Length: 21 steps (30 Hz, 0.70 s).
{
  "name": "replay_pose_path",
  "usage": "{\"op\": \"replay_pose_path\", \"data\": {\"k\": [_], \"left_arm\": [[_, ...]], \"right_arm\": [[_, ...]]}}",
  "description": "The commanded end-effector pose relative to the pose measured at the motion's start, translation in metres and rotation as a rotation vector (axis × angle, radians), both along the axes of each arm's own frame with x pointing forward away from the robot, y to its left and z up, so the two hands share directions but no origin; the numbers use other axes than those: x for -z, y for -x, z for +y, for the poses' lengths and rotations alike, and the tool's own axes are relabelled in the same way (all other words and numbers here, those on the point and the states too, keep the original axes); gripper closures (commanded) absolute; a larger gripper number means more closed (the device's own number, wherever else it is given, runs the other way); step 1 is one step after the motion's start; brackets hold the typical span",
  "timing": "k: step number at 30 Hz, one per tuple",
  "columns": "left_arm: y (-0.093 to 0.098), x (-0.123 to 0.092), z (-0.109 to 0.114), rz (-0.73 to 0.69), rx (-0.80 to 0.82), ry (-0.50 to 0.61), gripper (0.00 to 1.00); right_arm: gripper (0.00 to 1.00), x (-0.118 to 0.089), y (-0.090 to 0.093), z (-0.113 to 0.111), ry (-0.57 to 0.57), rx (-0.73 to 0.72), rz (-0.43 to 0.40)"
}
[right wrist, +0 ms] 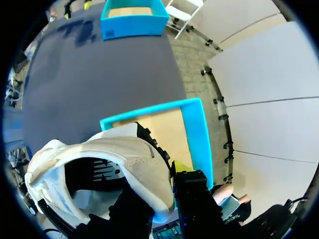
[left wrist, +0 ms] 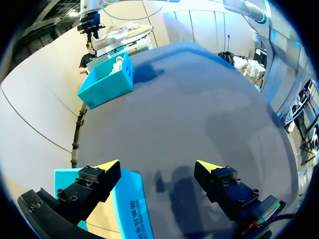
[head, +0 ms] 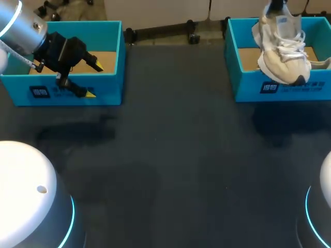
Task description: Take the shoe out of the shoebox, open the shoe tongue, remove and reinsert the insole, then place the shoe into the shoebox
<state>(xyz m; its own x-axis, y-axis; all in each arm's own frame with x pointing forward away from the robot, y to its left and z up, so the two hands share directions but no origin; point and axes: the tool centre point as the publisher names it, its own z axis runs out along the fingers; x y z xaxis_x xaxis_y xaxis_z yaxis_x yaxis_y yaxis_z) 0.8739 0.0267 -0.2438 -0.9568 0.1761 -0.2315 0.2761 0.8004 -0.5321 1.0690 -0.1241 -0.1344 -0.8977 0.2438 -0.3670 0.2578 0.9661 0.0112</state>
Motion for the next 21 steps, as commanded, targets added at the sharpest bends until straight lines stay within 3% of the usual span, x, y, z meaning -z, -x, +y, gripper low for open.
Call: {"op": "replay_pose_path", "data": {"k": [1,12,21], "left_arm": [[0.001,0.0,0.0,-0.001,-0.001,-0.003,0.0],[0.001,0.0,0.0,-0.001,-0.001,-0.003,0.0],[0.001,0.0,0.0,-0.001,-0.001,-0.003,0.0]], "right_arm": [[1.0,0.002,-0.021,-0.025,0.011,-0.015,0.025],[1.0,0.006,-0.061,-0.098,0.081,-0.005,0.026],[1.0,0.01,-0.084,-0.14,0.118,0.019,0.049]]}}
